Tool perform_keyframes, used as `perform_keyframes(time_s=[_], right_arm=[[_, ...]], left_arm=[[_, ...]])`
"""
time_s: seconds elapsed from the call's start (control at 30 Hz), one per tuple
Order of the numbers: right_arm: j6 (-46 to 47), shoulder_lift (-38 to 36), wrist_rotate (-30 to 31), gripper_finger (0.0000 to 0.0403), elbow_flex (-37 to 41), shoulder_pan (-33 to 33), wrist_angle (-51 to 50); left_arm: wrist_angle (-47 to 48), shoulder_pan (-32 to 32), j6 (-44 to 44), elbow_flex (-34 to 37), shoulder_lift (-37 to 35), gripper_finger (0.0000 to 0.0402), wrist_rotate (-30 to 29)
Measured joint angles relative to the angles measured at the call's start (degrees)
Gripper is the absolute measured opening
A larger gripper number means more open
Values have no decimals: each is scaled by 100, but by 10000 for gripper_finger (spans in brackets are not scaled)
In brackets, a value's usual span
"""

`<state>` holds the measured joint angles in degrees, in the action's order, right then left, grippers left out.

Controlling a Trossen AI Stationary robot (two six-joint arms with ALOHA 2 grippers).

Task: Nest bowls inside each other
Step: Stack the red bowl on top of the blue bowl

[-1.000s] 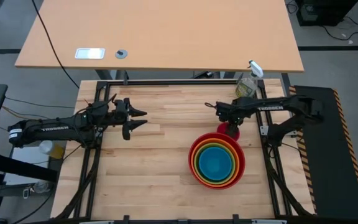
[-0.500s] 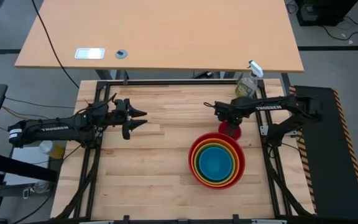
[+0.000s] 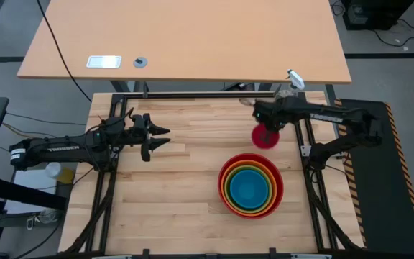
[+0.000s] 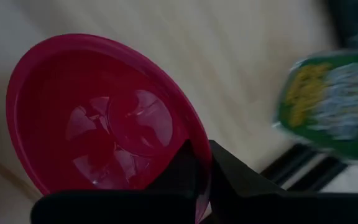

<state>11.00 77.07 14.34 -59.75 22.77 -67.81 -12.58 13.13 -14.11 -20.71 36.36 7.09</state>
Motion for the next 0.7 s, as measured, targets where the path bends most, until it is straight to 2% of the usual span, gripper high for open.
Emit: perform_keyframes(time_s=[0.13, 0.3, 0.5, 0.7], right_arm=[[320, -107, 87, 27, -864, -1, -458], [570, -245, -960, 27, -1494, -438, -312], [1065, -91, -1263, 28, -1466, -1786, -107], [2051, 116, -1105, 29, -1163, -3215, 419]], left_arm=[[-5, -140, 175, 0, 0, 192, 49], [-15, -494, 336, 0, 0, 192, 61], [-143, -846, 475, 0, 0, 192, 5], [-213, -1006, 543, 2, -90, 192, -207]])
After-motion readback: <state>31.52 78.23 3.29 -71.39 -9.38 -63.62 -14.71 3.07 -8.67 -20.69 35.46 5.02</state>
